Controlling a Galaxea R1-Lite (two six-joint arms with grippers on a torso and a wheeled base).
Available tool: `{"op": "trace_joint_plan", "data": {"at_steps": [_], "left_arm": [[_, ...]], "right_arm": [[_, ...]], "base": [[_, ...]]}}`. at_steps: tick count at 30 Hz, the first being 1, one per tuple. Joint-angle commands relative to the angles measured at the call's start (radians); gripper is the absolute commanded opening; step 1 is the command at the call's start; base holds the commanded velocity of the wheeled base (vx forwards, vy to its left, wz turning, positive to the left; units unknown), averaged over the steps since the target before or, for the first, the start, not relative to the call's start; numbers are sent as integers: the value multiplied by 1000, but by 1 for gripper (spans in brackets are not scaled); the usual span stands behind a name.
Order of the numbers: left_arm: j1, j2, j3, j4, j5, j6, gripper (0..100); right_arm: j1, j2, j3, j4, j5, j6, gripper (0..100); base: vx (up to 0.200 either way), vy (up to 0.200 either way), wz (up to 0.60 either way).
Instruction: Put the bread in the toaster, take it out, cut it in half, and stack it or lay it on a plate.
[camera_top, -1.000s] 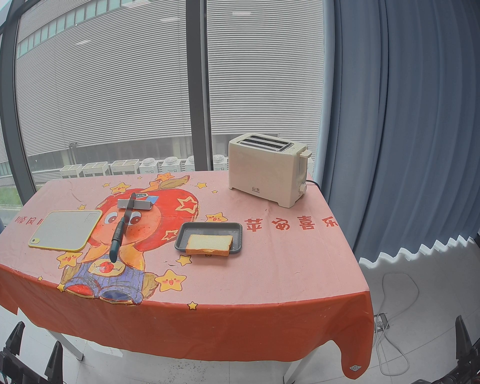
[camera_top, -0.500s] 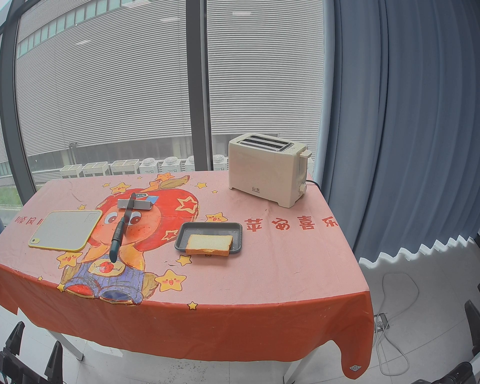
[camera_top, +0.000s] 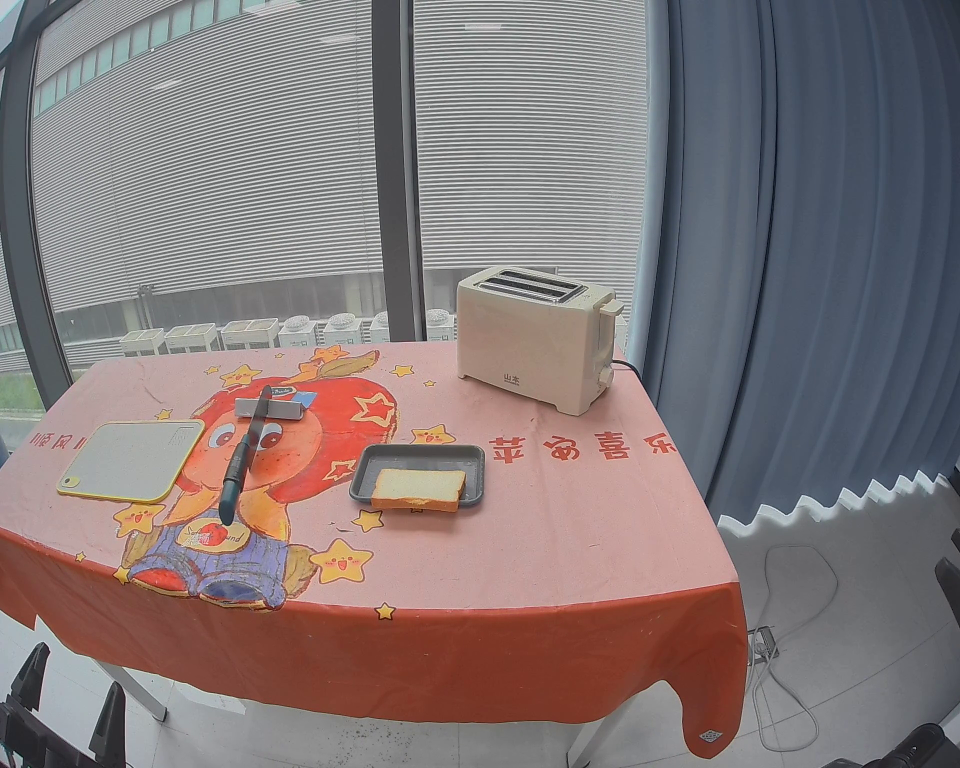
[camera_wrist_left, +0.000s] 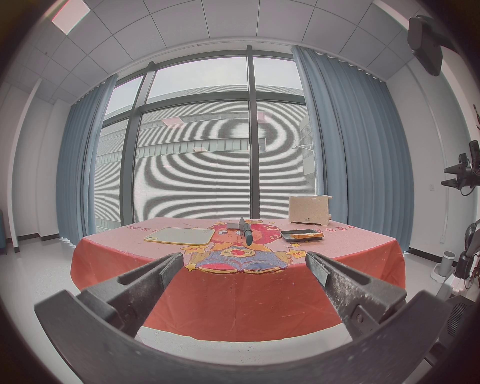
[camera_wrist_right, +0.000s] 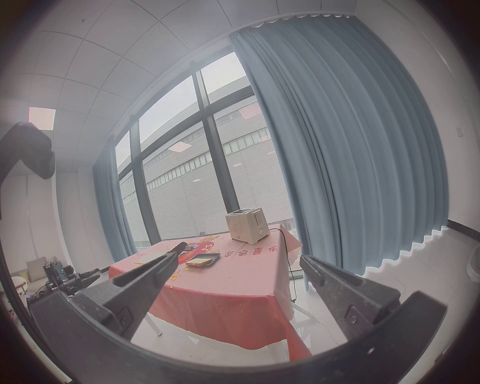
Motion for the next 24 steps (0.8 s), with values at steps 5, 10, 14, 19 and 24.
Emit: {"op": "trace_joint_plan", "data": {"at_steps": [5,10,14,19,24], "left_arm": [[0,-15,18,0,0,0,100],[0,-13,18,0,0,0,100],[0,-13,18,0,0,0,100],[0,-13,18,0,0,0,100],[0,-13,18,0,0,0,100]], "right_arm": [[52,116,-23,-1,4,-3,100],[77,131,-21,1,6,-3,100],[77,145,-20,-1,6,-4,100],[86,156,-23,-1,6,-6,100],[99,170,-30,-22,6,-7,100]], "base": [[0,0,0],[0,0,0],[0,0,0],[0,0,0],[0,0,0]]}}
